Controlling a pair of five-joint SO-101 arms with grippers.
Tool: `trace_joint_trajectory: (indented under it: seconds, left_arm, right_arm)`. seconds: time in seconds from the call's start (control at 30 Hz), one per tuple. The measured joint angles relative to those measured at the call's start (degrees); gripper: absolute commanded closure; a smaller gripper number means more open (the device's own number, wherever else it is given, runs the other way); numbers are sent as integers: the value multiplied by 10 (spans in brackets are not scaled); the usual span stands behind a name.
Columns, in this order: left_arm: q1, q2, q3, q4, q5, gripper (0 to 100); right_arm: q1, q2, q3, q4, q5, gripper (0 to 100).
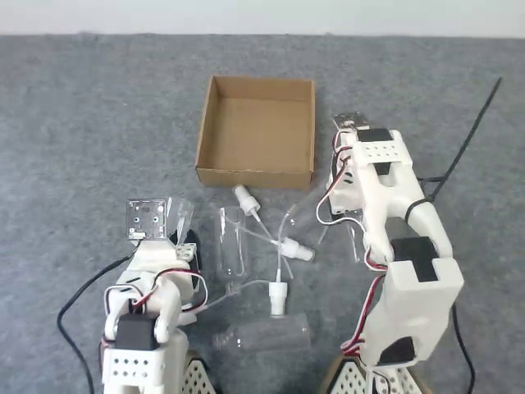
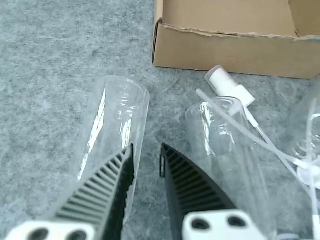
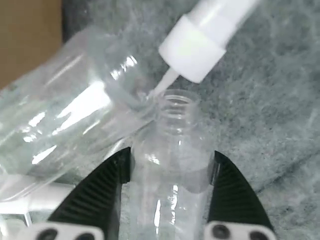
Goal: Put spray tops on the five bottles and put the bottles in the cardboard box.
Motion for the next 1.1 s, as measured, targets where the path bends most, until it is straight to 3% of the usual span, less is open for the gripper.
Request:
trace_joint_trajectory:
  seconds: [0.23,0.67,1.1]
  left_arm:
    - [0,0,0,0,0,920]
    - [0,0,0,0,0,920]
    - [0,0,0,0,0,920]
  right_arm:
    - [-1,-19,8,37,14,886]
    - [-1,-202,127,39,14,886]
    - [-2,-356,149,43,14,887]
